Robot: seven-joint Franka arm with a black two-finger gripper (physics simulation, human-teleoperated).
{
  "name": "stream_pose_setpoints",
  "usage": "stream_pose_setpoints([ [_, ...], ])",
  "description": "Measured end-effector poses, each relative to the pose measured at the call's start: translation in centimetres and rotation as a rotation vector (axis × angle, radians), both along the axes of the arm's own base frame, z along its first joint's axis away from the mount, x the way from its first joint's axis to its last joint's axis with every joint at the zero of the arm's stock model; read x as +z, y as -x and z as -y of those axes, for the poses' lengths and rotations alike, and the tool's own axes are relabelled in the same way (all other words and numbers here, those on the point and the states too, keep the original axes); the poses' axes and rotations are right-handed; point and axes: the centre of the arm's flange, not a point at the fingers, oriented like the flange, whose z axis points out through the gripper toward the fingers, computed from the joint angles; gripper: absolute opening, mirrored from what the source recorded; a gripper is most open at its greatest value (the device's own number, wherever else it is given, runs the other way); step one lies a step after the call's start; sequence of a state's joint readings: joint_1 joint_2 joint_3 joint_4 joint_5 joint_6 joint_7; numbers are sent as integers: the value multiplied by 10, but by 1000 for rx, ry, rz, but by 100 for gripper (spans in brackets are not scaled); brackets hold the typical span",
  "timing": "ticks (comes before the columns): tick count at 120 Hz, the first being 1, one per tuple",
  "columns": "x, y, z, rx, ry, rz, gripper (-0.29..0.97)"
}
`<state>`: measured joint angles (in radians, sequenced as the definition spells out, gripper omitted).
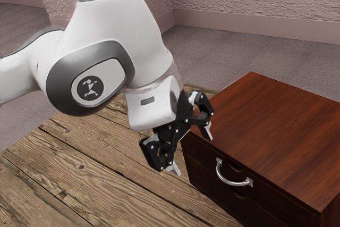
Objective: Pull the drawer handle with one arm to open the drawer
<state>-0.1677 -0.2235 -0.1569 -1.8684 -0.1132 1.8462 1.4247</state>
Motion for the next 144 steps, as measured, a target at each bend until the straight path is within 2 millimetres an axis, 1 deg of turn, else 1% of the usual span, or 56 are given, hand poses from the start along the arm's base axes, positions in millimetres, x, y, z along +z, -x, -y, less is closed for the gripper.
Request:
stream_pose_setpoints([
  [24,-12,-1,6,-86,17,28,68],
  [49,-16,1,29,-176,12,54,68],
  [70,-22,0,31,-203,-2,58,68],
  [86,-25,6,31,-222,-25,62,68],
  [108,-26,17,45,-251,-90,88,68],
  [117,-28,17,44,-241,-106,91,68],
  [144,-44,14,37,-201,-124,71,68],
])
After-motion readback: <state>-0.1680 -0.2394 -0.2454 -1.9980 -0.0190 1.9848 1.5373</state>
